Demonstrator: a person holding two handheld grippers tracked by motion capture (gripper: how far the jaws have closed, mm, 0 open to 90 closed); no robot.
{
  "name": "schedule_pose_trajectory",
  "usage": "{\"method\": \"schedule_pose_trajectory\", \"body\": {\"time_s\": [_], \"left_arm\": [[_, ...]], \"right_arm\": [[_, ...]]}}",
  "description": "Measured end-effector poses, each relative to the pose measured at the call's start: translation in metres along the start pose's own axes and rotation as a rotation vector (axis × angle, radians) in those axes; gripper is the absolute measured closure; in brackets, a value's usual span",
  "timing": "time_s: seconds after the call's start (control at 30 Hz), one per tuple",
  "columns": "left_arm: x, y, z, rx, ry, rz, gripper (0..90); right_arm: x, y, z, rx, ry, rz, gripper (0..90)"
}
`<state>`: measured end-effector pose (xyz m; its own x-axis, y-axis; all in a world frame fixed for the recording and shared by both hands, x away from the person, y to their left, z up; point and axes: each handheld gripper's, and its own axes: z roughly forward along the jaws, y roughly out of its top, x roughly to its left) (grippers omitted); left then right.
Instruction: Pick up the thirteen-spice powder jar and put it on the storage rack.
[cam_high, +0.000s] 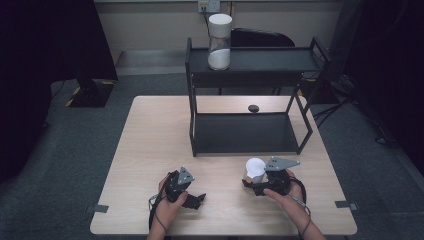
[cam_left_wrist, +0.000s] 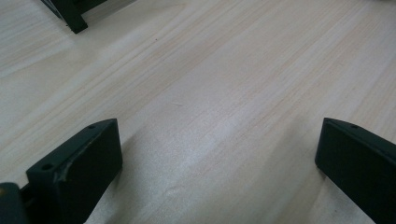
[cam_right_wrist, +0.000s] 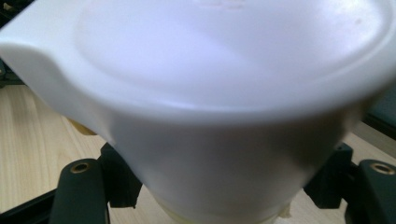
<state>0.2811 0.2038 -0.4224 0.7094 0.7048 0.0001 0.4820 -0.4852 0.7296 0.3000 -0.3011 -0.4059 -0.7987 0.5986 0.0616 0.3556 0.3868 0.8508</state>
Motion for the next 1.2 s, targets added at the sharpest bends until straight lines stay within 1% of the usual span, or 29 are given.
{"method": "schedule_pose_trajectory", "body": {"time_s": [0.17, 0.27, 0.37, 0.43, 0.53, 0.67, 0.8, 0.97, 1.1, 1.2], "left_arm": [[0.000, 0.000, 0.000, 0.000, 0.000, 0.000, 0.0], [0.000, 0.000, 0.000, 0.000, 0.000, 0.000, 0.0], [0.000, 0.000, 0.000, -0.001, 0.000, 0.000, 0.0], [0.000, 0.000, 0.000, -0.001, 0.000, 0.000, 0.0], [0.000, 0.000, 0.000, -0.001, 0.000, -0.001, 0.0], [0.000, 0.000, 0.000, -0.001, 0.000, -0.001, 0.0], [0.000, 0.000, 0.000, -0.001, 0.000, 0.000, 0.0], [0.000, 0.000, 0.000, 0.000, 0.000, 0.000, 0.0], [0.000, 0.000, 0.000, 0.000, 0.000, 0.000, 0.0], [0.000, 0.000, 0.000, 0.000, 0.000, 0.000, 0.0]], "right_arm": [[0.000, 0.005, 0.000, 0.013, -0.009, -0.006, 28.5], [-0.002, 0.008, -0.002, 0.008, -0.021, 0.013, 28.6], [-0.003, 0.014, -0.003, 0.017, -0.050, 0.023, 28.7], [-0.006, 0.016, -0.004, 0.023, -0.059, 0.028, 28.7], [-0.011, 0.016, -0.005, 0.014, -0.074, 0.046, 28.8], [-0.012, 0.022, -0.006, 0.021, -0.115, 0.030, 28.9], [-0.019, 0.028, -0.007, 0.019, -0.120, 0.042, 28.9], [-0.024, 0.038, -0.009, 0.010, -0.130, 0.050, 29.0], [-0.027, 0.047, -0.009, 0.005, -0.128, 0.056, 29.1], [-0.028, 0.055, -0.009, 0.003, -0.131, 0.047, 29.1]]}}
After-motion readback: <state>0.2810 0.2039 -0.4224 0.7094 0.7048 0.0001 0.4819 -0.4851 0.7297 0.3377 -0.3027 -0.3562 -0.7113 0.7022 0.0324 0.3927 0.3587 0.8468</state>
